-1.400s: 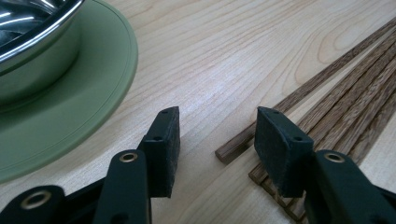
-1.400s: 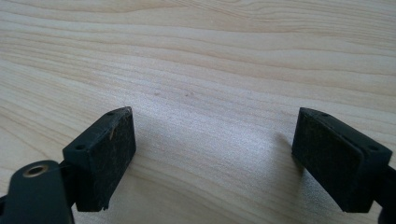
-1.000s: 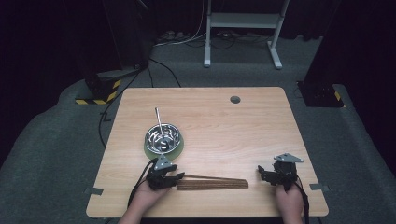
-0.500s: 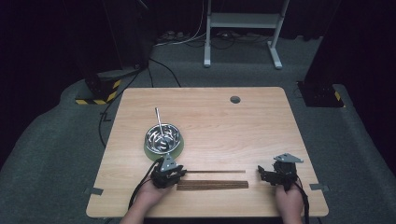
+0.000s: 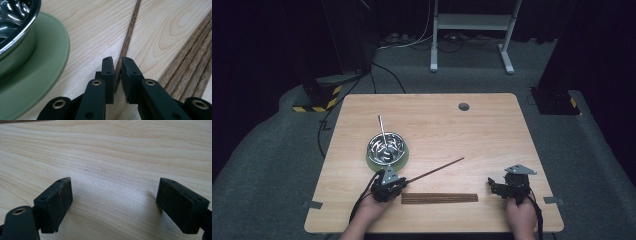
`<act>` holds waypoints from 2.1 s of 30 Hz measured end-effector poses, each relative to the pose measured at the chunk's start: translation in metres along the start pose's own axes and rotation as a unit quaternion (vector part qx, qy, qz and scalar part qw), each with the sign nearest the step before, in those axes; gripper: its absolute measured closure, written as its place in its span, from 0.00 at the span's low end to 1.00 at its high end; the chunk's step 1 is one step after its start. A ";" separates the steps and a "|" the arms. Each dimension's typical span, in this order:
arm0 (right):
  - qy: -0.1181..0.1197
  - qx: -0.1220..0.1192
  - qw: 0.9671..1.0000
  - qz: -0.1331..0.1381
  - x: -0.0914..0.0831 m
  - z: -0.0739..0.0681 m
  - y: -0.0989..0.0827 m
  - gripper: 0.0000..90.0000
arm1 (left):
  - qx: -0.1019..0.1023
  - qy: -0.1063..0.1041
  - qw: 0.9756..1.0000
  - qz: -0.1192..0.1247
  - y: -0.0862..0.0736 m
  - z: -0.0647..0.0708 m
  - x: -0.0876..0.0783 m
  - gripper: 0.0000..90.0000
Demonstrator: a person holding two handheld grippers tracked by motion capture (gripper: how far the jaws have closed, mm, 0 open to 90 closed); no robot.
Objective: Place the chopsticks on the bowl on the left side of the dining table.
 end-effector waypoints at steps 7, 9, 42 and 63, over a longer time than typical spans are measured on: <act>0.001 0.004 1.000 -0.002 0.000 0.000 0.000 0.15 | 0.000 -0.002 1.000 -0.011 -0.006 -0.007 -0.010 0.88; 0.001 0.003 1.000 -0.001 0.000 0.000 0.000 0.15 | -0.002 -0.006 1.000 -0.010 -0.009 -0.008 -0.013 0.86; 0.006 -0.001 1.000 0.005 0.000 -0.003 0.001 0.14 | -0.014 -0.007 1.000 0.017 0.008 -0.008 0.007 0.93; 0.010 -0.010 1.000 0.001 0.000 -0.003 0.000 0.15 | 0.005 -0.028 0.996 0.080 0.022 0.008 -0.016 0.94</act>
Point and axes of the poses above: each handheld gripper's, and its own axes: x roughly forward along the jaws, y roughly out of its top, z roughly to its right, the point moved 10 cm from there along x, roughly forward along the jaws, and after that the axes turned 12 degrees about -y, right-handed, at the moved point
